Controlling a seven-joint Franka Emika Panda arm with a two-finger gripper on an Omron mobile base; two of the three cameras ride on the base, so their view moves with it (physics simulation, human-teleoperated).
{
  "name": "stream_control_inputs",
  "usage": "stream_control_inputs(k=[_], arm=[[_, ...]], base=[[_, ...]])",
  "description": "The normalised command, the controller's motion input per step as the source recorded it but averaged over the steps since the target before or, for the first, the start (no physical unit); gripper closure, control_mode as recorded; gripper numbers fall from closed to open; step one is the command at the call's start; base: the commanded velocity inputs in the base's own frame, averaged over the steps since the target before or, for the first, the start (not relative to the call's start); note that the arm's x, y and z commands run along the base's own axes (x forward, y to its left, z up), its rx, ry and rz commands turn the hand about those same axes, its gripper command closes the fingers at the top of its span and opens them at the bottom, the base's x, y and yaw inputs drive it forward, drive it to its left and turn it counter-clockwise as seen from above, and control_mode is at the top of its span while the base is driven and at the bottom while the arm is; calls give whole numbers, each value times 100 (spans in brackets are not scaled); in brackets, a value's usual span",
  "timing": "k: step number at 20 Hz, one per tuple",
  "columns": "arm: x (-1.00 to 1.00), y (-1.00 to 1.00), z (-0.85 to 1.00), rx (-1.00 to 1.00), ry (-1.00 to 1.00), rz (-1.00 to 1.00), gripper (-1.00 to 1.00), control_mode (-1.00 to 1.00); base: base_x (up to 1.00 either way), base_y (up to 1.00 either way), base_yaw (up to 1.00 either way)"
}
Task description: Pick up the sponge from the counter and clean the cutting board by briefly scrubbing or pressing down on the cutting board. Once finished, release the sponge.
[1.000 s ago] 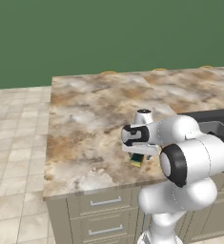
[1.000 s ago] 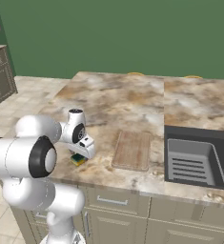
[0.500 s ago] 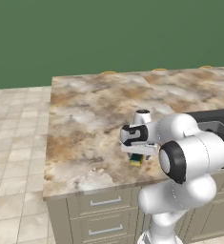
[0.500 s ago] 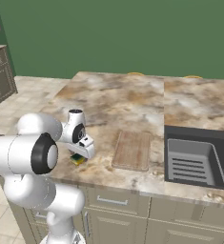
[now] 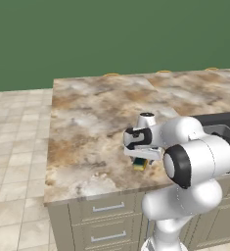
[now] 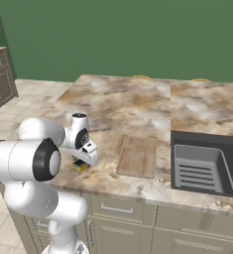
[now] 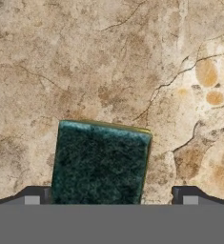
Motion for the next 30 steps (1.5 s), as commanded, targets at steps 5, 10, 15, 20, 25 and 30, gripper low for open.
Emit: stream_control_inputs(k=[5,10,15,20,25,30], arm=[[12,0,0,1,0,-3,-100,-100],[8,0,0,3,0,-4,-100,-100],[9,2,-5,1,0,-5,-100,-100],[12,5,-19,0,3,-3,-100,-100],[2,1,-18,0,3,-2,-100,-100],[0,1,-8,0,0,-3,100,-100]], base=[[0,0,0],[0,0,0],[0,0,0],[0,0,0],[0,0,0],[0,0,0]])
